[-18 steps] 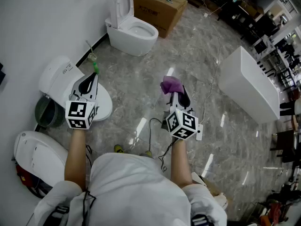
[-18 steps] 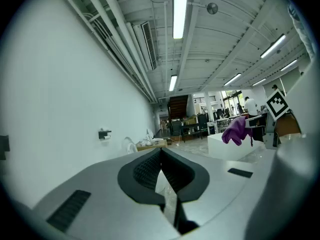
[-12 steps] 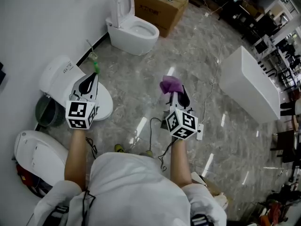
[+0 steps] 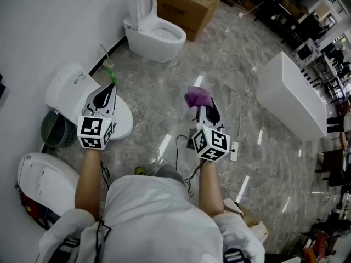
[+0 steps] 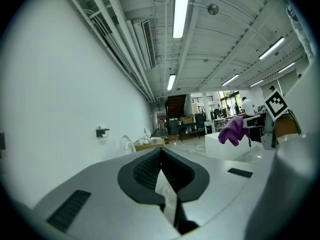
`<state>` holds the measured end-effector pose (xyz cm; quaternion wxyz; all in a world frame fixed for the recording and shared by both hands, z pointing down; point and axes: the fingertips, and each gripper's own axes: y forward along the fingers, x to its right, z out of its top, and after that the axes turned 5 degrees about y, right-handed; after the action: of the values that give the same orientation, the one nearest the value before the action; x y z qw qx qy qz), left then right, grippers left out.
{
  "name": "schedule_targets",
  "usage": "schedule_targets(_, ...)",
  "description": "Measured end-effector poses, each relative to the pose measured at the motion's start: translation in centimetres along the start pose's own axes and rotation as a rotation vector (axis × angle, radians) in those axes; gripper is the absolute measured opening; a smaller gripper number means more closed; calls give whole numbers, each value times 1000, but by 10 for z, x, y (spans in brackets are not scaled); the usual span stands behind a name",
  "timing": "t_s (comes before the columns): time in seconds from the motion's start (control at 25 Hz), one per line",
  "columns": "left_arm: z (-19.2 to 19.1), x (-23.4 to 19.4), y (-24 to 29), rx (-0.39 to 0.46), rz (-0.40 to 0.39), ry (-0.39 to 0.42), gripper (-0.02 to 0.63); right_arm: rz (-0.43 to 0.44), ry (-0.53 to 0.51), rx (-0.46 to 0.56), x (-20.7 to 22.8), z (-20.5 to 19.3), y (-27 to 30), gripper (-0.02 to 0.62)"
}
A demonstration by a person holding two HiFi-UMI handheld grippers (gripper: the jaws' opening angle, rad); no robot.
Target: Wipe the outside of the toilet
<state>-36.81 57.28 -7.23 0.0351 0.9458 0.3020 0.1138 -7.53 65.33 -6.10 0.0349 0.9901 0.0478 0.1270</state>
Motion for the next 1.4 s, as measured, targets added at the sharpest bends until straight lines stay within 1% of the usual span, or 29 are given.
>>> schedule_targets(0.28,-3,3,25,-2,-37,-1,14,-15,6,-14,9,-6,14,86)
schedule_targets(0.4,-4,5,42,-6,-46,4,14,-9,16,-10,18,-6,29,86)
schedule_targets(0.56,-11,2,76,-34,-46,10,14,-7,30,-11,33,-8,63,86)
schedule_targets(0.76,-12,0,137,-59,-36,17,14,1,50,-24,64,-7,121,86)
schedule_targets(1.0,-4,5,227,-85,-18,26,14,3,81,-39,120,5,202,86)
schedule_targets(1.24,15,21,317,-95,-1,31,14,31,99,-53,176,23,281,86)
schedule_targets(1.4,15,37,366,-114,-17,31,14,45,105,-74,204,28,327,86)
